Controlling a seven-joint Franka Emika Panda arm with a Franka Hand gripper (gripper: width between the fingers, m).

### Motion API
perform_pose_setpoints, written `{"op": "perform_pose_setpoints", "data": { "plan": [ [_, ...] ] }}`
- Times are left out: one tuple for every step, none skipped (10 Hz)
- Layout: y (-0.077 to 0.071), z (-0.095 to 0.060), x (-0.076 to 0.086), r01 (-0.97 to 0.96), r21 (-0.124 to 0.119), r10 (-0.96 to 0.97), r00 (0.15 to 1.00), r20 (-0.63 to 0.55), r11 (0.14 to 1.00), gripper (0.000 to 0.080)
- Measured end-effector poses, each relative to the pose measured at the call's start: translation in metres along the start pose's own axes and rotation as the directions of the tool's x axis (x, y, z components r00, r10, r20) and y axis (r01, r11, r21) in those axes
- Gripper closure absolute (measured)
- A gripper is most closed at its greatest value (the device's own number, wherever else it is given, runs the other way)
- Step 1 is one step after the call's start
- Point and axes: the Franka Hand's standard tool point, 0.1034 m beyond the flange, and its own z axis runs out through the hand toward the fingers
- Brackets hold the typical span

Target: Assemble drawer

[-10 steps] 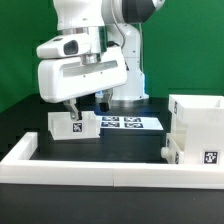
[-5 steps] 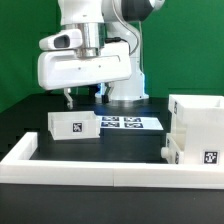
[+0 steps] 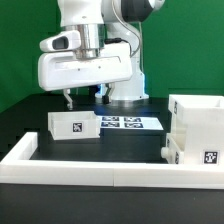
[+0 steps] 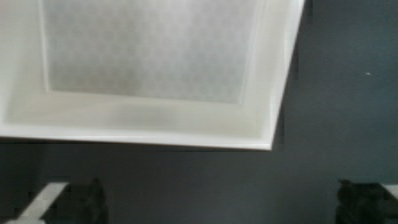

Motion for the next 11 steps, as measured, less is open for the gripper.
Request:
{"op": "perform_pose_setpoints", "data": {
  "plan": [
    [-0.003,0.004,-0.007,-0.015,-0.013,0.015,1.0,-0.006,1.0,0.0151],
    [-0.01,0.008,-0.017,-0.016,-0.017,0.016,1.0,-0.001,1.0,0.0151],
    [-0.014,0.012,-0.024,-0.016,-0.021,0.016,1.0,-0.001,1.0,0.0151],
    [-0.016,0.016,-0.03,-0.018,-0.028,0.018,1.0,-0.002,0.999,0.0151],
    [-0.019,0.022,-0.036,-0.019,-0.028,0.019,1.0,0.0,0.999,0.0151],
    [-0.021,0.028,-0.04,-0.018,-0.028,0.018,1.0,0.0,0.999,0.0151],
    [-0.023,0.034,-0.042,-0.019,-0.029,0.019,1.0,0.0,0.999,0.0151],
    [-0.025,0.04,-0.043,-0.017,-0.04,0.016,1.0,-0.01,0.999,0.0151],
    [-0.027,0.047,-0.045,-0.014,-0.048,0.013,1.0,-0.017,0.999,0.0151],
    [-0.027,0.051,-0.047,-0.012,-0.049,0.012,1.0,-0.018,0.999,0.0151],
    [-0.026,0.054,-0.05,-0.009,-0.047,0.009,1.0,-0.015,0.999,0.0151]
  ]
}}
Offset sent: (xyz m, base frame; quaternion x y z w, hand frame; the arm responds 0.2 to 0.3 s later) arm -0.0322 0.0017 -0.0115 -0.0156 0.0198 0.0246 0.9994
